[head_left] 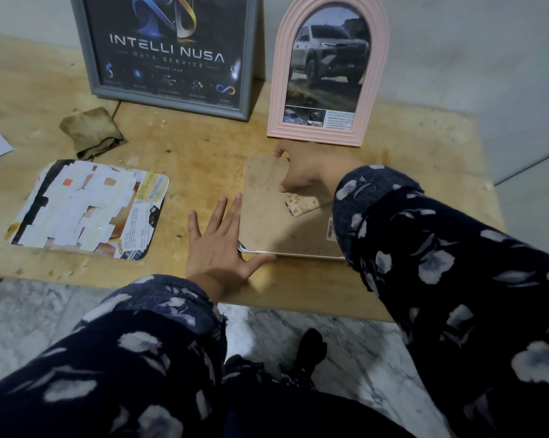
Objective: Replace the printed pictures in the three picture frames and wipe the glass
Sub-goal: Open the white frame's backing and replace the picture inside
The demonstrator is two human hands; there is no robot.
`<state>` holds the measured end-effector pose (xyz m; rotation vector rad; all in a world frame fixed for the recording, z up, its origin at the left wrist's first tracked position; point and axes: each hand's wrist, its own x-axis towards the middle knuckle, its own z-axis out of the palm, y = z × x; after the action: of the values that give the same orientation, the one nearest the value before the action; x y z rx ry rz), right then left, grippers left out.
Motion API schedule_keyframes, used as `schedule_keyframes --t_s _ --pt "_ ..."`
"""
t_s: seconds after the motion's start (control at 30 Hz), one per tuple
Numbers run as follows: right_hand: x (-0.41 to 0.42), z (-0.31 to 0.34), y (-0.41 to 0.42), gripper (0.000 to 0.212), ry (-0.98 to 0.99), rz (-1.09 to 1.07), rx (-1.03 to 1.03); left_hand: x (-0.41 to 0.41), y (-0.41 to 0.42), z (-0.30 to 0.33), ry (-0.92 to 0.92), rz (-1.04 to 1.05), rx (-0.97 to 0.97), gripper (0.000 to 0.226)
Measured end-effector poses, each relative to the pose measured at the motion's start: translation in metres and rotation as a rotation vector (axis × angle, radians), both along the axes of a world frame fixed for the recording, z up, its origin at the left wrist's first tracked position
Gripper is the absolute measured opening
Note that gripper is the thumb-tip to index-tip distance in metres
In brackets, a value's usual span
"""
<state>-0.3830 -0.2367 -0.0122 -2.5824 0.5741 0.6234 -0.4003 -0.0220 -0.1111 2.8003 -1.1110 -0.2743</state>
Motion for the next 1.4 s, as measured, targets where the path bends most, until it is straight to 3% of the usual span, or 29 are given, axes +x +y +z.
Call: schedule_keyframes --t_s 0.23,0.33,0.63,0.83,1.0,1.23,1.4 --pt "-0.037 0.011 -0.036 0.103 0.199 -0.039 -0.123 0.0 0.0 -0.003 -0.005 0.018 -0.017 0.111" --pt "-0.053 0.002 -0.037 0.113 0.189 -0.074 -0.182 0.0 -0.001 -0.002 -0.001 0.021 -0.025 0.113" --pt "-0.071 -0.013 -0.03 0.108 -0.105 -0.164 -0.18 0.002 -0.001 -0.003 0.015 -0.003 -0.075 0.113" --pt "-0.087 -0.005 -0.029 0.12 -0.255 -0.132 -0.18 -0.003 -0.003 0.007 0.084 0.051 -0.193 0.106" --pt "-0.093 0.015 -0.045 0.122 -0.345 -0.14 -0.216 0.002 -0.02 0.033 -0.074 0.032 -0.249 0.092" --pt "-0.155 0.034 -0.11 0.123 -0.268 -0.307 -0.227 -0.023 -0.101 0.058 -0.032 -0.131 -0.187 0.085" --pt "-0.233 0.017 -0.158 0.122 -0.135 -0.498 -0.198 -0.064 -0.176 0.055 -0.04 -0.291 -0.03 0.08"
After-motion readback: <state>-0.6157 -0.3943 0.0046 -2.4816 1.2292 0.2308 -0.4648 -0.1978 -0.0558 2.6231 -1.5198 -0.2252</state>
